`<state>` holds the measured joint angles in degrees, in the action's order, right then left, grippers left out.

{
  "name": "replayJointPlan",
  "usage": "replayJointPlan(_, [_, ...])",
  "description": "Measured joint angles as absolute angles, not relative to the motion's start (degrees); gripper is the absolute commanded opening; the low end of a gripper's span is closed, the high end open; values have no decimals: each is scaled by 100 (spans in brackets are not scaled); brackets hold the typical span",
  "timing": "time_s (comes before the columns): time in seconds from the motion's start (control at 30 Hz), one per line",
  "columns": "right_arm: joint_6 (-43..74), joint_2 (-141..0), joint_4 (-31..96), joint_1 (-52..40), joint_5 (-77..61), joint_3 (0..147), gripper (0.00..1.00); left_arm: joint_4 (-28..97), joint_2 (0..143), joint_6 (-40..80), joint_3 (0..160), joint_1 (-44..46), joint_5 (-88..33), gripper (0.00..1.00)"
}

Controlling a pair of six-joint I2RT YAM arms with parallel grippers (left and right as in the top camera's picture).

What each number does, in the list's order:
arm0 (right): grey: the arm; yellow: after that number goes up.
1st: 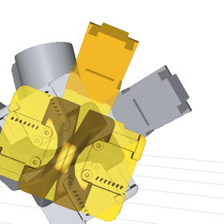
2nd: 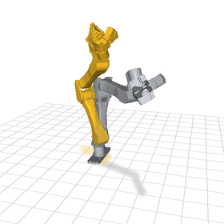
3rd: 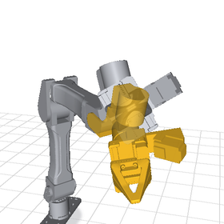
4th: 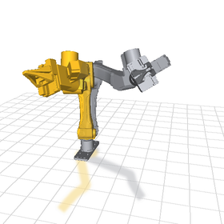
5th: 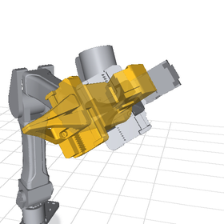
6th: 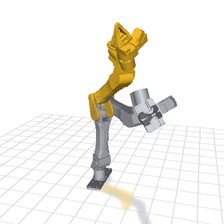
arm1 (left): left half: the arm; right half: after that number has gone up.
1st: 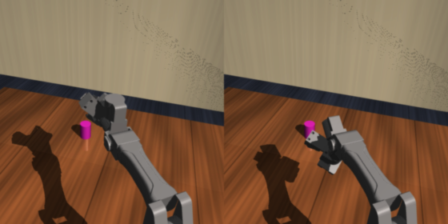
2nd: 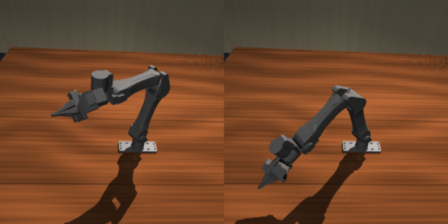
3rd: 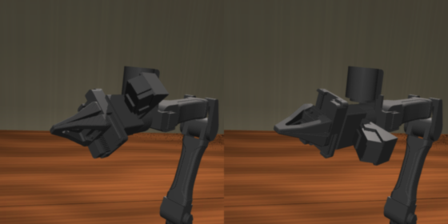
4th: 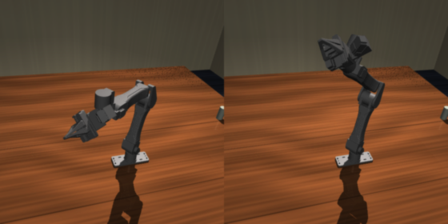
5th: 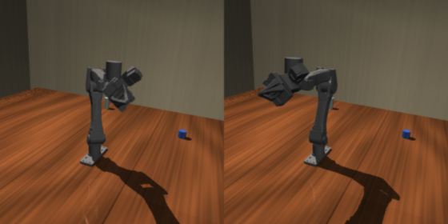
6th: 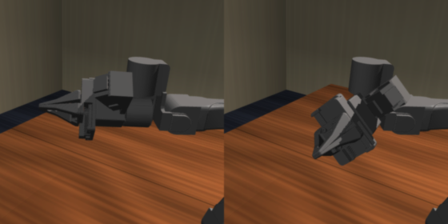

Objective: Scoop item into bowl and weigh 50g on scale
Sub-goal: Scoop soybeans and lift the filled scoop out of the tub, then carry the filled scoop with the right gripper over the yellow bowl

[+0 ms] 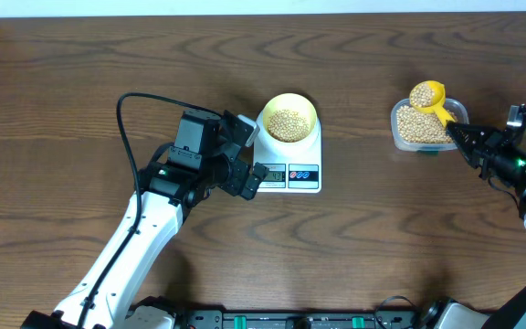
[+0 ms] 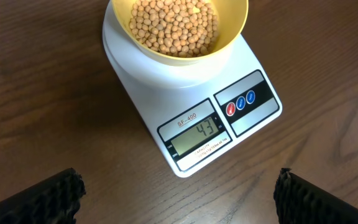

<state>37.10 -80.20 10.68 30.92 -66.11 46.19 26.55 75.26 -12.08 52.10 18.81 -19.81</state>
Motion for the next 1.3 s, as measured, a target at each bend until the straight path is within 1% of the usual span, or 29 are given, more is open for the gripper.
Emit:
replayJointPlan(0.2, [3879, -8020, 735, 2862, -6731, 4619, 1, 2655, 7526, -1205, 5210, 1881, -1981, 100])
replayJointPlan(0.47, [4622, -8020, -276, 2178, -6742, 4619, 1, 2655, 7526, -1208, 5210, 1881, -1981, 100])
replayJointPlan(0.63, [5181, -8020, -469, 1752, -6473, 4619, 1, 2655, 7526, -1208, 5210, 1881, -1981, 100])
replayJointPlan(0.87, [5658, -8023, -1055, 1177, -6230, 4619, 1, 2657, 7526, -1205, 5210, 1881, -1981, 100])
replayJointPlan(1.3, [6023, -8025, -1715, 434, -5570, 4619, 1, 2655, 7526, -1205, 5210, 1881, -1981, 100])
